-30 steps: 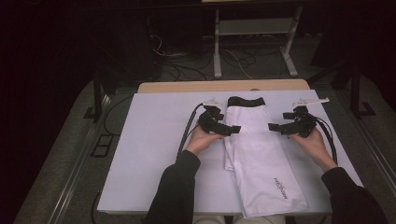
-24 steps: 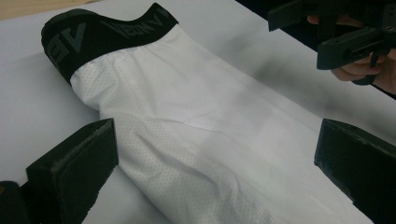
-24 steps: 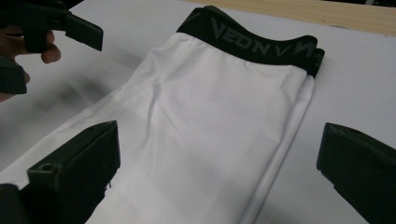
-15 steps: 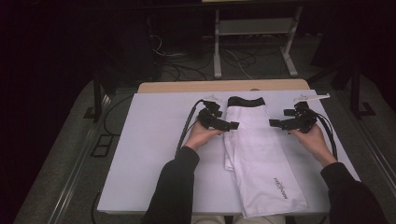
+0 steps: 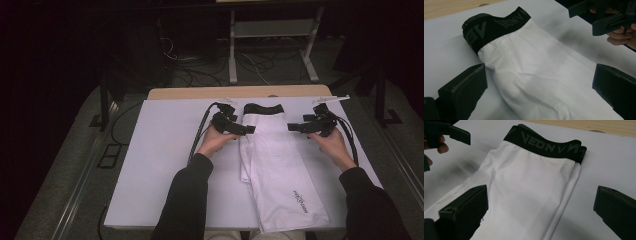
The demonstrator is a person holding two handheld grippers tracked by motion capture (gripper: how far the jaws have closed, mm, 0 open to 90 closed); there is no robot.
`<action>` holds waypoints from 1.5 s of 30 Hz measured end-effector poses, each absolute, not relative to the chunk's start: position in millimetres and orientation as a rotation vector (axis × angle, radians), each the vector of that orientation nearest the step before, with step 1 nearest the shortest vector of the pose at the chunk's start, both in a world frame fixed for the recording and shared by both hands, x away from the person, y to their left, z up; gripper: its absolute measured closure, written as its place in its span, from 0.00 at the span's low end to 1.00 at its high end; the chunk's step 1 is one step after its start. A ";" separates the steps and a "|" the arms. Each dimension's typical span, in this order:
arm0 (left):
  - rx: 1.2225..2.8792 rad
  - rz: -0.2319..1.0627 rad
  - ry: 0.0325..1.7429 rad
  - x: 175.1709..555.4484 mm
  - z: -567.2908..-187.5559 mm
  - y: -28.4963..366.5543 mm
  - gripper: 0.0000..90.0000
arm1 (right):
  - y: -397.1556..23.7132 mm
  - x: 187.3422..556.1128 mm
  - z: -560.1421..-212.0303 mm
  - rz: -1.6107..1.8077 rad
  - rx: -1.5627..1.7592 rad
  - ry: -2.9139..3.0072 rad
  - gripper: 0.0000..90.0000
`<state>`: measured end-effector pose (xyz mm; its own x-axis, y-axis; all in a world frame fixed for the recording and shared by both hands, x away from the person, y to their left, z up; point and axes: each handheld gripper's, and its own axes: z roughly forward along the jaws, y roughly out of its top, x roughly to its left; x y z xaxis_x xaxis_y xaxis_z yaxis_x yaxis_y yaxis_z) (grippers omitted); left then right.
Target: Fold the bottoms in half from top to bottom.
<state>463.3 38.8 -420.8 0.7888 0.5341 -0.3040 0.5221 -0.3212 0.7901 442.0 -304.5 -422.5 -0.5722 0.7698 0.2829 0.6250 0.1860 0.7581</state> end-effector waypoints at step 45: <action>1.953 -0.107 0.958 507.1 -456.1 33.1 0.02 | -296.9 497.2 -438.5 1.186 1.588 2.421 0.33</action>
<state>507.1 33.1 -456.1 0.6925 0.5789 -0.4305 0.6599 -0.2671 0.7023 497.2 -296.9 -438.5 -0.4846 0.7903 0.3751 0.7806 0.1971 0.5932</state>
